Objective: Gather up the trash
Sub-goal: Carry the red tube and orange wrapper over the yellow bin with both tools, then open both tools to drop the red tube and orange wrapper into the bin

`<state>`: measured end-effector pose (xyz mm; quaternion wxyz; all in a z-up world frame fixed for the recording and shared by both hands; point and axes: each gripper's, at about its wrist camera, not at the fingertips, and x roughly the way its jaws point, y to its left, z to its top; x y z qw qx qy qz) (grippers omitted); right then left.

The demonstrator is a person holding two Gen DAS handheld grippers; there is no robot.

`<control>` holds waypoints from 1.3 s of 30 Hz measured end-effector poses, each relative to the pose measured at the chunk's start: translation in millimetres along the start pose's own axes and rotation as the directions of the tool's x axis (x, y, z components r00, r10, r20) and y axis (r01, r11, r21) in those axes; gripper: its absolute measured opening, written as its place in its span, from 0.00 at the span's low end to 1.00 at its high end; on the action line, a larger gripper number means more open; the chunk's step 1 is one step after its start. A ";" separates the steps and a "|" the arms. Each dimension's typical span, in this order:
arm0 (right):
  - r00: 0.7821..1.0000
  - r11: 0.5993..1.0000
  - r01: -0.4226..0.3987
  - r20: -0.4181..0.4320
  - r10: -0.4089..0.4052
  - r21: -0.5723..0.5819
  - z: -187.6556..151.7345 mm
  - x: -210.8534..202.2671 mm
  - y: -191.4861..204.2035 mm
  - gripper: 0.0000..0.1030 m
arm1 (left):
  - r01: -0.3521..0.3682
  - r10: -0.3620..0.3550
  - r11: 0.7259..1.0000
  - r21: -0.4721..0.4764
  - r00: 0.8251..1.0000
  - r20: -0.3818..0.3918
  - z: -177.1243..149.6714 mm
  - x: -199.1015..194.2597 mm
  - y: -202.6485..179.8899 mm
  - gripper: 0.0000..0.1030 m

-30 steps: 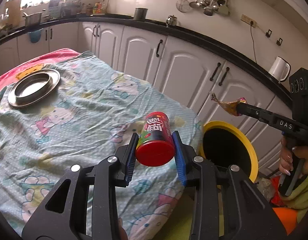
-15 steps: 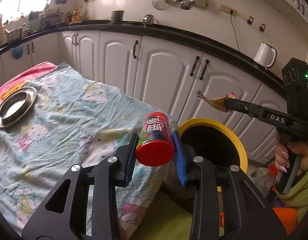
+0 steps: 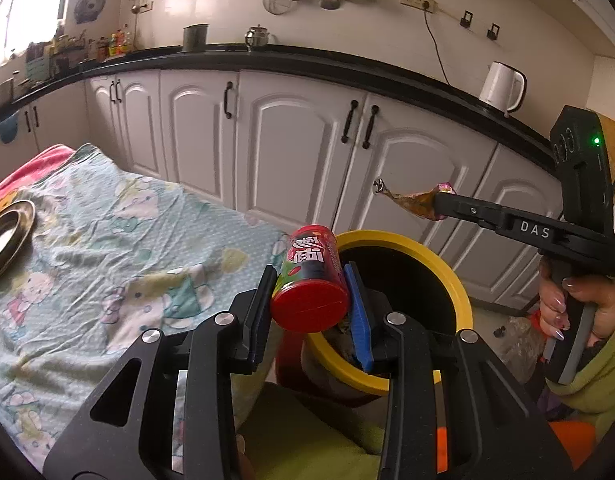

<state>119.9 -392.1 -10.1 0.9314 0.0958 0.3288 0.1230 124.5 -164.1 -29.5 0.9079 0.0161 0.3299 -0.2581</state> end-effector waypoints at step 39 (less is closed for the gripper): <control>0.987 0.979 0.137 -0.109 -0.121 0.154 -64.8 6.0 -95.3 0.45 | 0.058 -0.054 0.998 0.026 0.988 -0.145 -10.9 79.0 -44.4 0.48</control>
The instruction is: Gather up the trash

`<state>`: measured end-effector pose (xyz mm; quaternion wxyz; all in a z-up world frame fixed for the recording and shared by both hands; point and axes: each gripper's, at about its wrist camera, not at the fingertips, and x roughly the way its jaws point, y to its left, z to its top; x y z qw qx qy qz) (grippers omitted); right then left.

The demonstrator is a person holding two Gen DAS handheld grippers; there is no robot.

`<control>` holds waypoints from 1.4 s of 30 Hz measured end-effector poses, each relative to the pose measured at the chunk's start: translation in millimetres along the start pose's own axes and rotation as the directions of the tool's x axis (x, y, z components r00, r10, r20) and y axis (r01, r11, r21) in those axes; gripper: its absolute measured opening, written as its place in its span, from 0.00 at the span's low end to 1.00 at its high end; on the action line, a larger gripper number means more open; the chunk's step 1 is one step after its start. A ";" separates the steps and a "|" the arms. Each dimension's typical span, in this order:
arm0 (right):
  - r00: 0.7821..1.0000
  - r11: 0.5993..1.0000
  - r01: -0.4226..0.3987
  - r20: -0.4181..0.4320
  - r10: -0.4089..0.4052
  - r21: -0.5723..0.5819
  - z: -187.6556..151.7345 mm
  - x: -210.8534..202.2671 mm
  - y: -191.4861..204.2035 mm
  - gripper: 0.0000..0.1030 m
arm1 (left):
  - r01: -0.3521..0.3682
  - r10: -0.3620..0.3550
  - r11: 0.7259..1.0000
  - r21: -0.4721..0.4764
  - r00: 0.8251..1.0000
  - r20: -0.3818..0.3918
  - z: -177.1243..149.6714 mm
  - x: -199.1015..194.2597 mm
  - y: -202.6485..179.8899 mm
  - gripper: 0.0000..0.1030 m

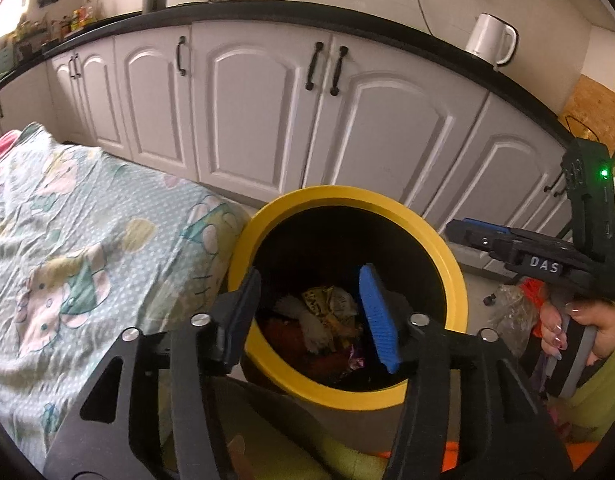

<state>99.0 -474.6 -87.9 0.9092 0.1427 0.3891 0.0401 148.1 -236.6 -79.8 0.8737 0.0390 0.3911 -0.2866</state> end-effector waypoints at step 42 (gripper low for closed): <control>0.901 0.974 0.167 0.426 -0.087 -0.154 -66.8 -65.3 193.7 0.94 | -0.315 0.363 0.929 -0.194 0.875 0.321 -74.3 -177.2 83.7 0.89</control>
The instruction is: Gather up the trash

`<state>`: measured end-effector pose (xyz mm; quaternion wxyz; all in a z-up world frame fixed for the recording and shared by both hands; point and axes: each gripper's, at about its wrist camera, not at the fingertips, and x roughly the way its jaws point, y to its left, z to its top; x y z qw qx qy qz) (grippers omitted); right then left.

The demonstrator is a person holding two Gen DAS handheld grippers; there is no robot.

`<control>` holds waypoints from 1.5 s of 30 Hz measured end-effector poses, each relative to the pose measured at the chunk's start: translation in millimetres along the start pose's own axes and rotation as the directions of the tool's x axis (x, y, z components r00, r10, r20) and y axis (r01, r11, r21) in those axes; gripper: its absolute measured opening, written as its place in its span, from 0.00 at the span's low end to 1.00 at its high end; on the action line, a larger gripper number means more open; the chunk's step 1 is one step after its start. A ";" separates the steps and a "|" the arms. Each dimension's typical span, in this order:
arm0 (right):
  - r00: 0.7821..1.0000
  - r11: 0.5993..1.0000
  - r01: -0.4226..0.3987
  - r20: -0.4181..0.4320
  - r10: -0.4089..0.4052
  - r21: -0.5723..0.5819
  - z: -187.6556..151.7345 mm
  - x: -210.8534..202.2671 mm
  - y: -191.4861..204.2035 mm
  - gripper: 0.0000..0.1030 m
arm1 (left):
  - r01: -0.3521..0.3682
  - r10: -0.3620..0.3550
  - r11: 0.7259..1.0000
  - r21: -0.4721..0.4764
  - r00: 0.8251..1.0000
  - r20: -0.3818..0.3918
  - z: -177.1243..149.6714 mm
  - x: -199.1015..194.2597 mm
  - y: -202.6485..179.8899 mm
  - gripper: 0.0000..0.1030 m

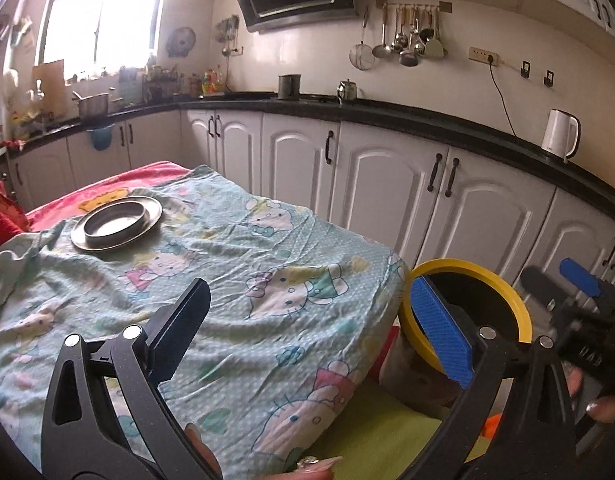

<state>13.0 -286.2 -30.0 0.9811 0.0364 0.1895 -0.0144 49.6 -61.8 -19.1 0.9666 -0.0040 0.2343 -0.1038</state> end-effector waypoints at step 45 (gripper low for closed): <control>0.999 0.999 -0.032 -0.004 0.032 -0.021 -2.2 0.5 6.5 0.94 | -0.008 0.008 0.999 -0.035 1.000 0.015 -1.4 -4.6 4.4 0.89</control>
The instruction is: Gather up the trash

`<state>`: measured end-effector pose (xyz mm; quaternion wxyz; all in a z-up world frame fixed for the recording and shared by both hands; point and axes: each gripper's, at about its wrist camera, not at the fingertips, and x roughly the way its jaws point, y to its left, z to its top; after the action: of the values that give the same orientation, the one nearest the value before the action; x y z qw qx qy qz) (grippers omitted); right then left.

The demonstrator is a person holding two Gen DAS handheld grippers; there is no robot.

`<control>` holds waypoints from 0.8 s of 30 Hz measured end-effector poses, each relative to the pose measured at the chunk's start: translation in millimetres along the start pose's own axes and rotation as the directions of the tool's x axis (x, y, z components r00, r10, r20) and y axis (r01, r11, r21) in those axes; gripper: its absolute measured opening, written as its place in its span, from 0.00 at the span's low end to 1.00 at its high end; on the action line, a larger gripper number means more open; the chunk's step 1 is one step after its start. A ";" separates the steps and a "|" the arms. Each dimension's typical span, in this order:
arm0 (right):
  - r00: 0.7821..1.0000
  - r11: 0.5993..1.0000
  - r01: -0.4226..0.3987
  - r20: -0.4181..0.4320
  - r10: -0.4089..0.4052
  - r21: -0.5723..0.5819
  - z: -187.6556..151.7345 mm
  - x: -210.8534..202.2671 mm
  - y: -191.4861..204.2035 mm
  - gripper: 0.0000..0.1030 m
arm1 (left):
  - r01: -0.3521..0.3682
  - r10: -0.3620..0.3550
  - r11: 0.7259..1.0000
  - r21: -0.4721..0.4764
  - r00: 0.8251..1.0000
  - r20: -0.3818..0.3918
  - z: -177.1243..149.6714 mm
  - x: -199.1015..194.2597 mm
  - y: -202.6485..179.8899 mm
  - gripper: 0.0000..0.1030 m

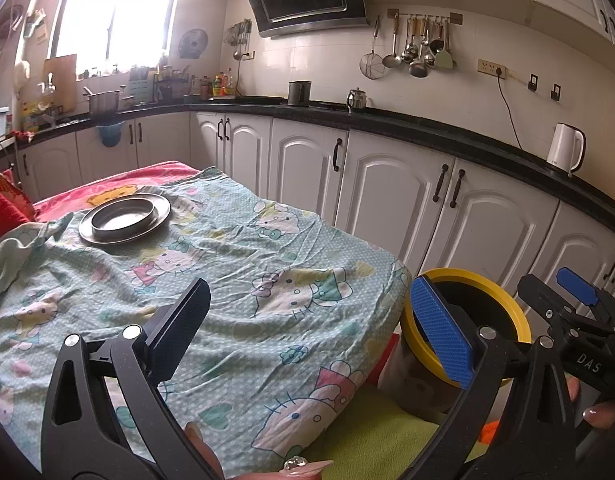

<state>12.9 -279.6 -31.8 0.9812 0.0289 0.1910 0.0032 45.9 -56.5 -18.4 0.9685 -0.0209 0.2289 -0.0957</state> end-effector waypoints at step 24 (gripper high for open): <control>1.000 1.000 0.001 -0.001 -0.001 0.000 -0.1 0.4 0.8 0.94 | -0.004 0.004 1.000 -0.007 1.000 -0.003 0.4 1.1 4.4 0.89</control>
<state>13.2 -278.8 -32.0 0.9811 0.0286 0.1913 0.0030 47.8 -52.4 -18.9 0.9683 -0.0239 0.2307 -0.0931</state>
